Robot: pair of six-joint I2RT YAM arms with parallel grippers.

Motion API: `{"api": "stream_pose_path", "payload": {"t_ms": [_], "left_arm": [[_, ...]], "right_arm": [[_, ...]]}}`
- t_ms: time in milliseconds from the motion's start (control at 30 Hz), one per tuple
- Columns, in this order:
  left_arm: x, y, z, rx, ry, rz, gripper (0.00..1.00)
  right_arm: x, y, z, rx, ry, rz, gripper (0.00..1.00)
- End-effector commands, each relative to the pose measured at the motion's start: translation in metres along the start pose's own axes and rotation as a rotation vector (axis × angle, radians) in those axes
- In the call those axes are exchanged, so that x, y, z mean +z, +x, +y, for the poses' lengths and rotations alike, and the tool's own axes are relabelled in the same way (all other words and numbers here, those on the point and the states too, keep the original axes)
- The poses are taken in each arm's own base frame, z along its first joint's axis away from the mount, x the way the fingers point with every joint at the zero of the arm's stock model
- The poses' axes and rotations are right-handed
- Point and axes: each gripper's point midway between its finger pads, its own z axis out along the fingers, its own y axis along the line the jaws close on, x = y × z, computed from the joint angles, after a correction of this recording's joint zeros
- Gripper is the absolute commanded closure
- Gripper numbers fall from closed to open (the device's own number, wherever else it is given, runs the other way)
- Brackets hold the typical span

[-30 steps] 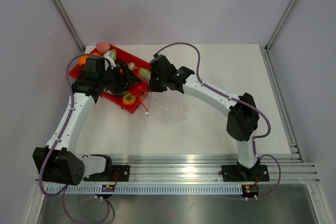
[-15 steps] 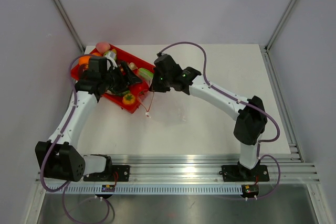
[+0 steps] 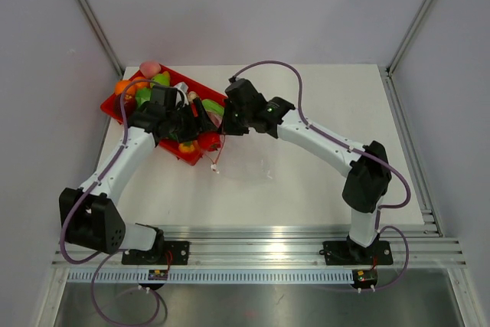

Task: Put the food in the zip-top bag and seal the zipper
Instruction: Place the fake vegetable in the zipper food storage bag.

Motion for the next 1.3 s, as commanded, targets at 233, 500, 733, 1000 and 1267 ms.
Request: {"api": "stream_pose_path", "payload": {"t_ms": [233,500,733,1000,1267], "left_arm": [[-0.055,0.004,-0.063,0.264,0.197,0.045,0.14],[-0.103,-0.013,-0.068,0.393,0.149,-0.038,0.11],[-0.116,-0.061,-0.028,0.201,0.014,-0.221,0.27],[-0.082,-0.103,0.083,-0.031,-0.449,-0.385,0.20],[-0.021,-0.118,0.158,-0.145,-0.514,-0.323,0.11]], "right_arm": [[-0.031,-0.033,0.037,0.008,-0.112,-0.139,1.00],[-0.035,-0.037,0.027,0.022,-0.084,-0.157,1.00],[-0.061,-0.035,0.007,0.017,-0.026,-0.204,1.00],[-0.088,-0.030,-0.003,-0.008,-0.024,-0.223,1.00],[-0.098,-0.020,-0.013,-0.027,-0.005,-0.213,1.00]]}}
